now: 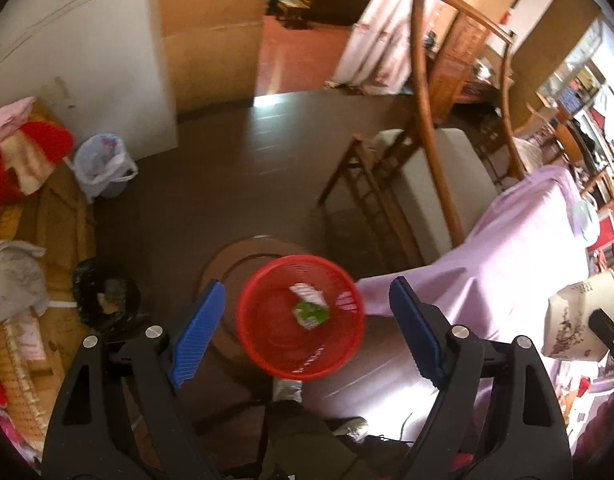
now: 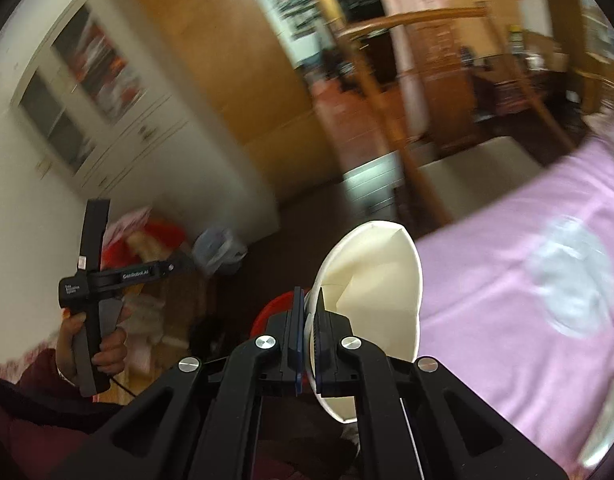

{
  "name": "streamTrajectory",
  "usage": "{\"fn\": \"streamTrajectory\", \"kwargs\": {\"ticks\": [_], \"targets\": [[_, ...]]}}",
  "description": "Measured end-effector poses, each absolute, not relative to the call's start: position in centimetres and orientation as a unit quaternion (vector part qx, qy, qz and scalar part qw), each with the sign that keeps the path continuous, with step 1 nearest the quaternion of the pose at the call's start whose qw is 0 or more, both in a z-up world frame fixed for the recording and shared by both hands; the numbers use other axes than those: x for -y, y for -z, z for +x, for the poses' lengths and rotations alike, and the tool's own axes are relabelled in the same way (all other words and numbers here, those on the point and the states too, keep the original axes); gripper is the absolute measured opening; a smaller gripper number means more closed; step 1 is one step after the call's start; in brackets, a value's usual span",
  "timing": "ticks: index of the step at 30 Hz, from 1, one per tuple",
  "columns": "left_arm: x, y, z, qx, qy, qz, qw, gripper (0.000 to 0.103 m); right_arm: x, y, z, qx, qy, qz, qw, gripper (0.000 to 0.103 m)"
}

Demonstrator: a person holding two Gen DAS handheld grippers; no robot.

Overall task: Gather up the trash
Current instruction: 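Carry both items to the red basket while the left tool releases the wrapper into it, then open the right tool to drop the white cup into the red basket, then move both open tools back over the table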

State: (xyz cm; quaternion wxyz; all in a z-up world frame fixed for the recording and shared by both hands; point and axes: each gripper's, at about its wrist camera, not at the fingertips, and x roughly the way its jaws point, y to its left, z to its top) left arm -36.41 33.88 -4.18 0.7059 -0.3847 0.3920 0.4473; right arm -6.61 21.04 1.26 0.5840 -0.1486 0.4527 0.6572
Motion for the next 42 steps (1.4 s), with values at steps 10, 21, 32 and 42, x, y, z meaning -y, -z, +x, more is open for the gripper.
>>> {"fn": "streamTrajectory", "kwargs": {"ticks": [10,21,32,42], "targets": [[-32.2,3.9,-44.2,-0.367,-0.516,-0.413,0.655,0.086,-28.4,-1.1,-14.7,-0.433,-0.728,-0.207,0.489,0.029],[-33.8,4.2,-39.6,-0.376,-0.472,-0.407,0.686,0.086,-24.6,-2.7,-10.7,-0.414,-0.682,-0.189,0.573,0.042],[-28.1,3.4,-14.3,-0.473,-0.216,-0.255,0.815,0.086,-3.0,-2.6,1.2,-0.452,-0.440,-0.033,0.775,0.047],[-11.2,4.0,1.8,-0.521,0.006,-0.113,0.846,0.086,18.4,-0.9,-0.5,-0.453,-0.204,0.113,0.861,0.050]]}}
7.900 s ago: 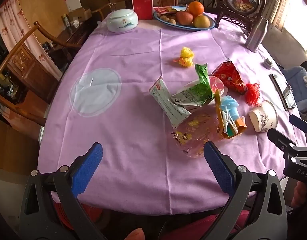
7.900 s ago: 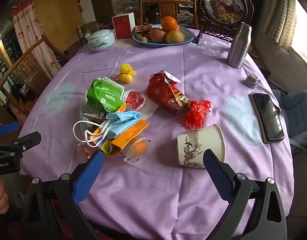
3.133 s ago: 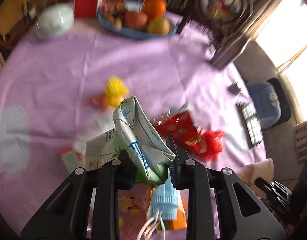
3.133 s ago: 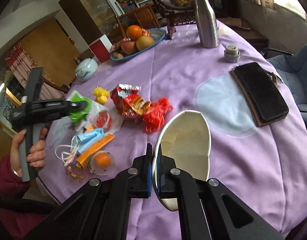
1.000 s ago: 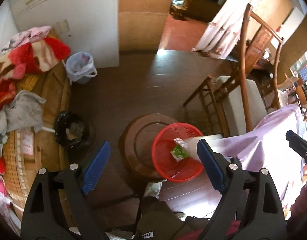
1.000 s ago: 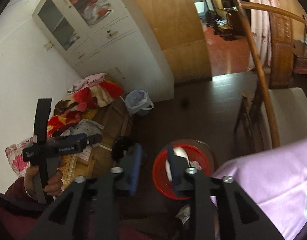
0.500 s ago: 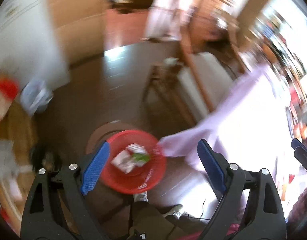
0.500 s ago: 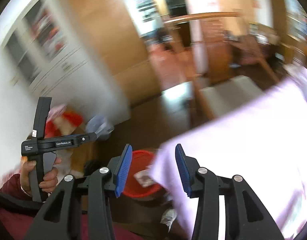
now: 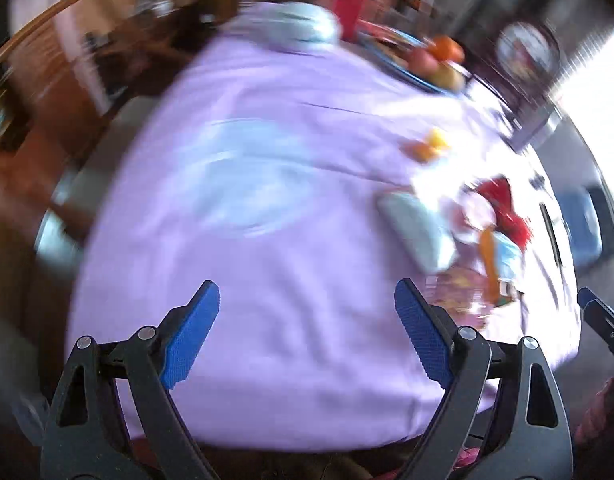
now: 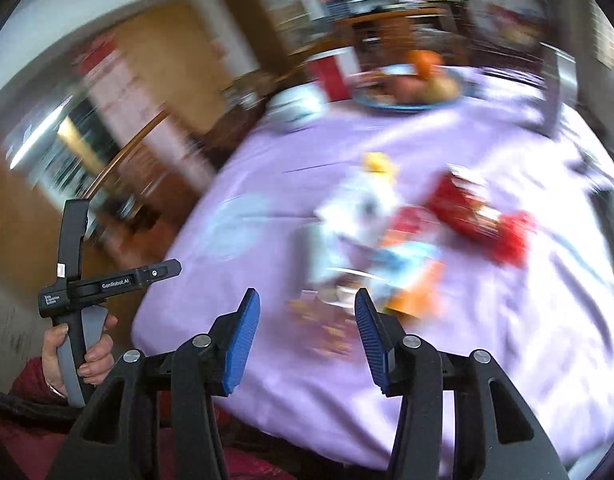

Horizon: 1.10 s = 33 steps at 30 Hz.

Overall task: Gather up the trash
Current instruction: 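Move both open tools back over the table, then grasp the grey sachet with the left tool and lift it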

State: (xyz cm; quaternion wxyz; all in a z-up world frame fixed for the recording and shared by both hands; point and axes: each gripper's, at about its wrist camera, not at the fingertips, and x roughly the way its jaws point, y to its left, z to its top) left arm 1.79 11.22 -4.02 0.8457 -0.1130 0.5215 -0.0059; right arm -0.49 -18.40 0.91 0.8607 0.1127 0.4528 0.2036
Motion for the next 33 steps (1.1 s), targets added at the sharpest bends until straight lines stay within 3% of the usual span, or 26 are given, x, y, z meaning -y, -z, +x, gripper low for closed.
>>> {"fn": "streamTrajectory", "kwargs": {"ticks": [6,13,18,24,33], "targets": [[-3.2,7.2,7.5,-0.553,0.068,-0.059,0.829,0.086,25.6,-0.7,-2.1,-0.430,-0.122,0.141,0.883,0.051],[0.5,11.2,12.2,-0.581,0.067,-0.029,0.811,0.087,31.2,-0.1,-3.5,-0.415,-0.053,0.167,0.893,0.053],[-0.8,13.0,12.9,-0.597,0.034,-0.043,0.801,0.085,32.5,0.0,-2.8,-0.416,-0.050,0.167,0.893,0.054],[-5.8,11.9,10.6,-0.587,-0.007,-0.067,0.807,0.063,30.8,1.1,0.7,-0.439,-0.102,0.166,0.877,0.054],[-7.1,9.1,9.0,-0.561,-0.002,-0.034,0.827,0.066,26.5,1.2,3.9,-0.454,-0.174,0.130,0.864,0.054]]}}
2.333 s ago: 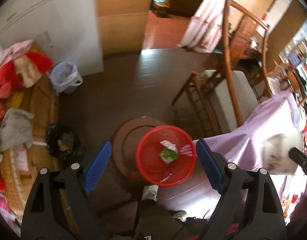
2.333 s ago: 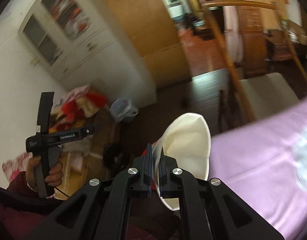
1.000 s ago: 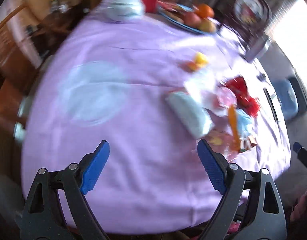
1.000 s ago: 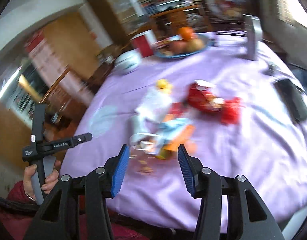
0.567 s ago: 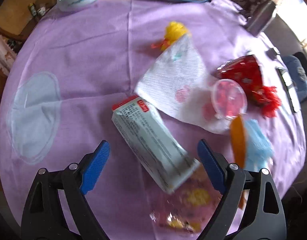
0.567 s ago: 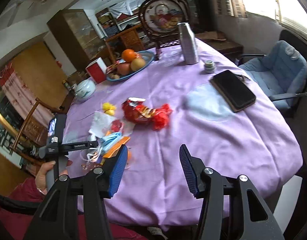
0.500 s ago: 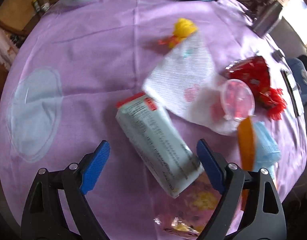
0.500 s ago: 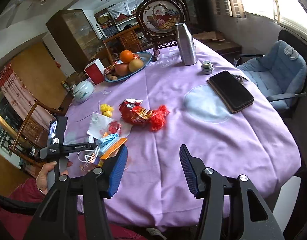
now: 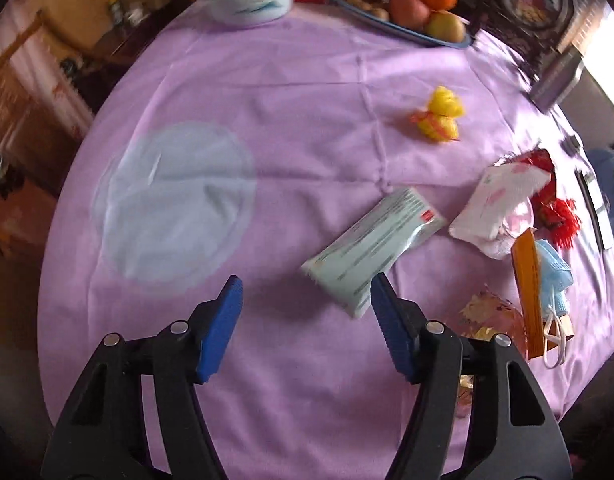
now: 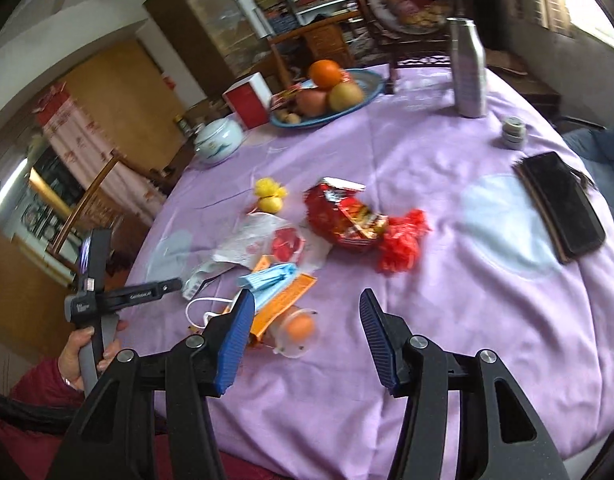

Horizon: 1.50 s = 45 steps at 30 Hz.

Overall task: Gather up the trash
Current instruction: 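Grasp the grey sachet with the left tool and lift it, then grasp the red snack bag with the right tool and lift it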

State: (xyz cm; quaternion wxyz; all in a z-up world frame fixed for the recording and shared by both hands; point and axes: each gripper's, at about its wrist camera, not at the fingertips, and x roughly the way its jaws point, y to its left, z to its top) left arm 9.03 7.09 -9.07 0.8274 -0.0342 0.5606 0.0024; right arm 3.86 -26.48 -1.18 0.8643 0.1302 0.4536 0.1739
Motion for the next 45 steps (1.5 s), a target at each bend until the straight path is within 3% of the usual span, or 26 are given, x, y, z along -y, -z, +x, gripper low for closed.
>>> {"fn": "streamTrajectory", "kwargs": {"ticks": [6,8,9,10,21,31,34,37,41,45], "targets": [[-3.2,11.9,12.6,-0.579,0.039,0.030,0.814,0.065,28.7,1.2,3.0,-0.452,-0.134,0.148,0.869,0.054],[-2.9,12.6,12.9,-0.580,0.037,0.038,0.813,0.050,29.9,1.3,2.7,-0.450,-0.116,0.164,0.870,0.055],[-3.0,12.6,12.8,-0.580,0.040,0.032,0.813,0.038,30.6,1.5,2.7,-0.449,-0.108,0.174,0.870,0.055],[-3.2,12.3,12.5,-0.578,0.045,0.017,0.815,0.034,31.2,1.7,2.8,-0.450,-0.103,0.183,0.868,0.055],[-7.5,5.9,6.8,-0.528,-0.024,-0.059,0.847,0.034,31.1,6.7,9.8,-0.491,-0.112,0.177,0.846,0.055],[-11.0,0.9,1.3,-0.493,-0.120,-0.124,0.853,0.034,24.4,7.8,18.0,-0.490,-0.210,0.100,0.840,0.055],[-12.2,0.2,-0.7,-0.488,-0.149,-0.144,0.848,0.034,22.9,9.3,19.6,-0.502,-0.214,0.081,0.834,0.040],[-13.2,-0.2,-2.6,-0.483,-0.176,-0.160,0.843,0.034,22.0,10.9,20.6,-0.518,-0.207,0.061,0.828,0.018],[-14.4,-0.3,-4.5,-0.478,-0.199,-0.173,0.838,0.034,22.4,9.2,20.3,-0.486,-0.204,0.065,0.847,0.010],[-15.7,-0.1,-5.1,-0.469,-0.201,-0.186,0.840,0.034,22.7,4.9,18.8,-0.430,-0.235,0.091,0.867,0.009]]}}
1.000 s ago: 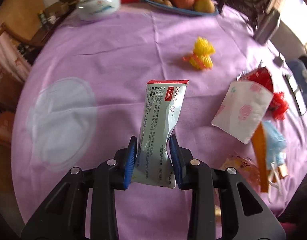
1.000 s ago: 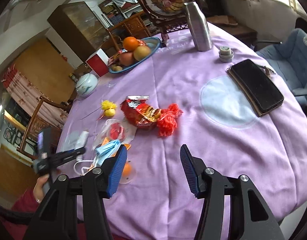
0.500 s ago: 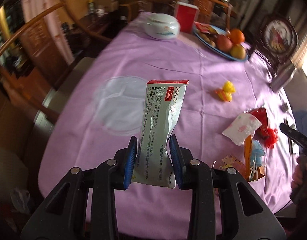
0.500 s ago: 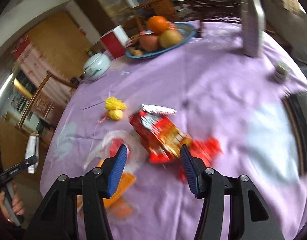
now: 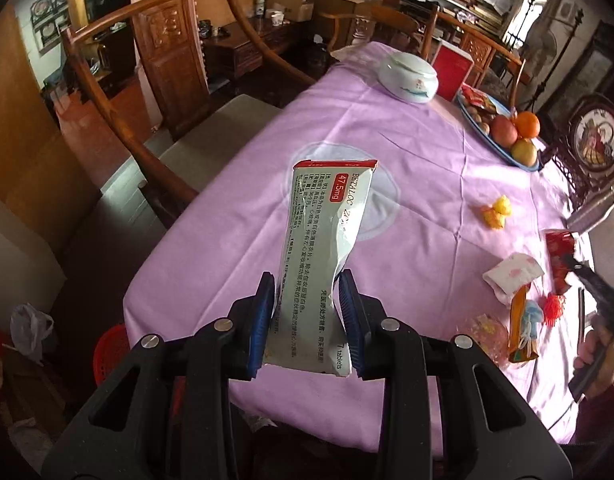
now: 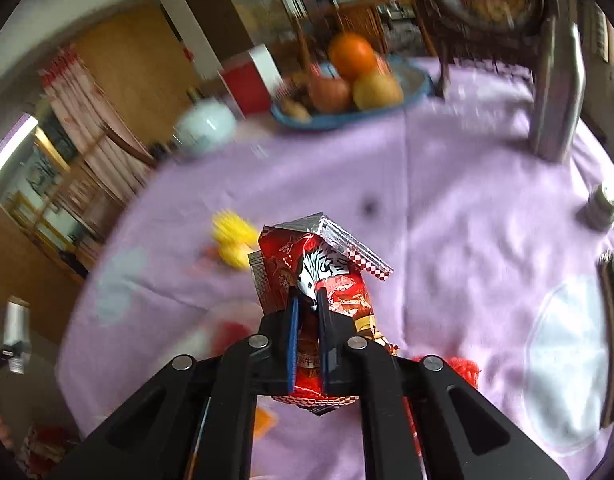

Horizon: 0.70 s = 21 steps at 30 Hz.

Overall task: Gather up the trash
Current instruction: 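Grasp the red snack bag with the right tool and lift it, then carry both items to the red basket while the left tool releases the sachet into it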

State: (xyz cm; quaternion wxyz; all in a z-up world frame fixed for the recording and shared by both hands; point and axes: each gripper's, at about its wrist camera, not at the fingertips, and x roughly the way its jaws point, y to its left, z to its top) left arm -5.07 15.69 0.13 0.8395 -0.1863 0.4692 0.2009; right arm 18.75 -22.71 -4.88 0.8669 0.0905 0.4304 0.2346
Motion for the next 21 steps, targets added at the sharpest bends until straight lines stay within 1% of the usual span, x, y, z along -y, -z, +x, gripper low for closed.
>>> {"fn": "streamTrajectory", "kwargs": {"ticks": [4,9,15,21], "targets": [[-17.3,-0.3,-4.8,-0.457,-0.189,-0.193,0.848,0.034,21.4,0.5,16.9,-0.390,-0.259,0.099,0.878,0.009],[-18.9,-0.4,-4.4,-0.446,-0.169,-0.192,0.858,0.034,18.4,-2.8,14.0,-0.367,-0.286,0.098,0.880,0.009],[-21.4,0.1,-5.6,-0.439,-0.162,-0.203,0.860,0.034,13.3,-4.1,10.2,-0.372,-0.329,0.076,0.865,0.009],[-25.8,1.9,-10.3,-0.442,-0.208,-0.230,0.842,0.034,5.9,-3.6,7.7,-0.398,-0.390,0.035,0.830,0.009]]}}
